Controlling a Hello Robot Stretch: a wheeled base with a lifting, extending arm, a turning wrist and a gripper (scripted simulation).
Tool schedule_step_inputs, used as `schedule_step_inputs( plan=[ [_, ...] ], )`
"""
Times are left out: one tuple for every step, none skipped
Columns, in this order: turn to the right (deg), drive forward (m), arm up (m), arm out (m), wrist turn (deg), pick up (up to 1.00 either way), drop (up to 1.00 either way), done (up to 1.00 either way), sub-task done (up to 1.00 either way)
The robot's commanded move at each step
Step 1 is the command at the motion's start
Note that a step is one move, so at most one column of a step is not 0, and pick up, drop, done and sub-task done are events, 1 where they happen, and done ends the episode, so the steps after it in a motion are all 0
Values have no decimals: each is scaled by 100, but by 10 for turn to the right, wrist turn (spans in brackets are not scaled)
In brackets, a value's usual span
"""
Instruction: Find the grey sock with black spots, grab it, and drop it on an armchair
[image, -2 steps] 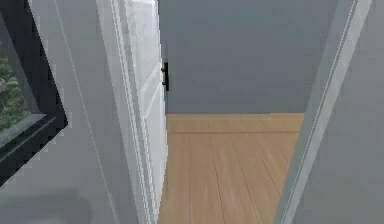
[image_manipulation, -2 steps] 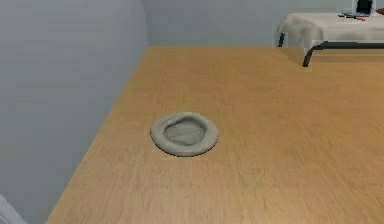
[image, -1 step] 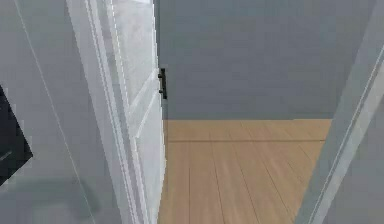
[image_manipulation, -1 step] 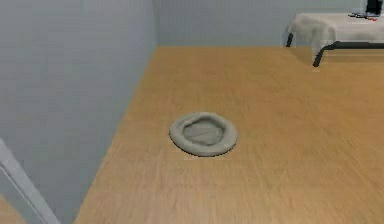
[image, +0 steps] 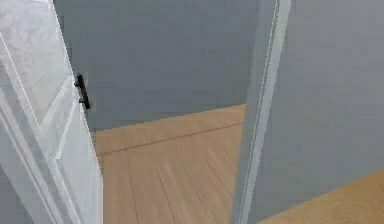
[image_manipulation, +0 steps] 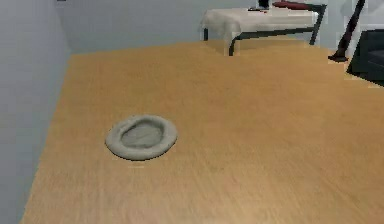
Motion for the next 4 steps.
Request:
schedule_step_inputs(
  plan=[
    [0,100,0,0,0,0,0,0,0],
    [0,25,0,0,0,0,0,0,0],
    [450,0,0,0,0,0,0,0,0],
    [30,0,0,0,0,0,0,0,0]
  ],
)
